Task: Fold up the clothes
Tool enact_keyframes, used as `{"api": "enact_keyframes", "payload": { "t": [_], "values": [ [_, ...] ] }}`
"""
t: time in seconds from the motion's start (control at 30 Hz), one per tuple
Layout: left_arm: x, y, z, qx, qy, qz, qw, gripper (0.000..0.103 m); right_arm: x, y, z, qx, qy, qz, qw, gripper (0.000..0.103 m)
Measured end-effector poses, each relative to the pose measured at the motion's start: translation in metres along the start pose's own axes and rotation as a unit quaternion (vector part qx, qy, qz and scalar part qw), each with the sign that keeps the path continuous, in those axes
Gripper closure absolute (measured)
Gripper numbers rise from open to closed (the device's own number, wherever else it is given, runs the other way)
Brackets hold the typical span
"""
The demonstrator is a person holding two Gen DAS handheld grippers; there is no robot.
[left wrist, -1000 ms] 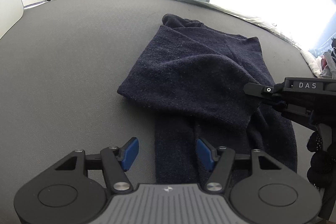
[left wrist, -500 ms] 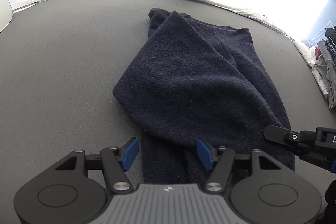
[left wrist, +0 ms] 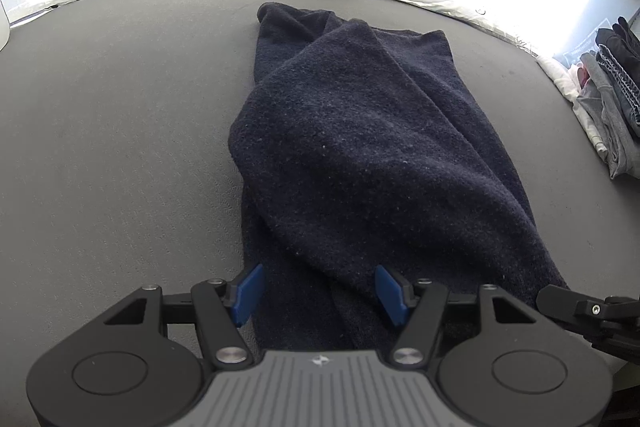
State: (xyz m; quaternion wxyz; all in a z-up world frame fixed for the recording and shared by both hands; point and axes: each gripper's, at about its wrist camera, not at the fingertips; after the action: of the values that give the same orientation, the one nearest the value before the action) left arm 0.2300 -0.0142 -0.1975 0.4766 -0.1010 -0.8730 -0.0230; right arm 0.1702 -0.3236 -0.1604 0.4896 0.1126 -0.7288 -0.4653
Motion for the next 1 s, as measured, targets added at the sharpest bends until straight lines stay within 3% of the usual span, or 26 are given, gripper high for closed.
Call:
{"api": "enact_keyframes", "payload": {
  "t": [0.07, 0.13, 0.23, 0.3, 0.47, 0.63, 0.73, 0.77, 0.87, 1.0],
  "values": [
    [0.002, 0.000, 0.002, 0.007, -0.003, 0.009, 0.9999, 0.040, 0.007, -0.012, 0.000, -0.039, -0.004, -0.009, 0.999, 0.098],
    [0.003, 0.001, 0.002, 0.011, -0.006, 0.013, 0.9998, 0.040, 0.017, -0.024, -0.001, -0.100, -0.005, -0.045, 0.994, 0.098],
    [0.007, 0.004, 0.003, 0.011, -0.010, 0.013, 0.9998, 0.040, 0.027, -0.040, 0.000, -0.187, -0.010, -0.118, 0.975, 0.098],
    [0.009, 0.007, 0.005, 0.014, -0.010, 0.011, 0.9998, 0.040, 0.030, -0.052, 0.000, -0.227, -0.015, -0.134, 0.965, 0.098],
    [0.007, 0.016, 0.014, 0.028, 0.005, 0.001, 0.9996, 0.040, 0.019, -0.075, 0.000, -0.244, -0.022, -0.032, 0.969, 0.098],
    [0.007, 0.021, 0.020, 0.026, 0.017, -0.002, 0.9995, 0.037, 0.009, -0.061, -0.004, -0.153, -0.019, 0.046, 0.987, 0.092],
    [0.007, 0.024, 0.026, 0.032, 0.023, 0.008, 0.9992, 0.035, 0.005, -0.051, -0.006, -0.108, -0.016, 0.069, 0.992, 0.086],
    [0.007, 0.025, 0.028, 0.034, 0.026, 0.011, 0.9990, 0.035, 0.004, -0.048, -0.007, -0.094, -0.016, 0.076, 0.993, 0.079],
    [0.006, 0.027, 0.031, 0.042, 0.034, 0.030, 0.9981, 0.031, 0.002, -0.042, -0.009, -0.059, -0.024, 0.101, 0.993, 0.046],
    [0.003, 0.031, 0.041, 0.060, 0.049, 0.053, 0.9956, 0.025, -0.003, -0.042, -0.014, -0.030, -0.019, 0.107, 0.994, 0.041]
  ]
}}
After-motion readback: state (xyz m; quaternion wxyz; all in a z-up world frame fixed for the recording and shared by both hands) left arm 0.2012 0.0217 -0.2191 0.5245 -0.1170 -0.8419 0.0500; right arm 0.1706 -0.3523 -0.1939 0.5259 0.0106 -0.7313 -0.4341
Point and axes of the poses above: each gripper's, at about its wrist camera, not at the fingertips, and x roughly against the way its jaws point, y to its left, z to its underside, and after that the axes turned 14 degrees about -x, right-handed
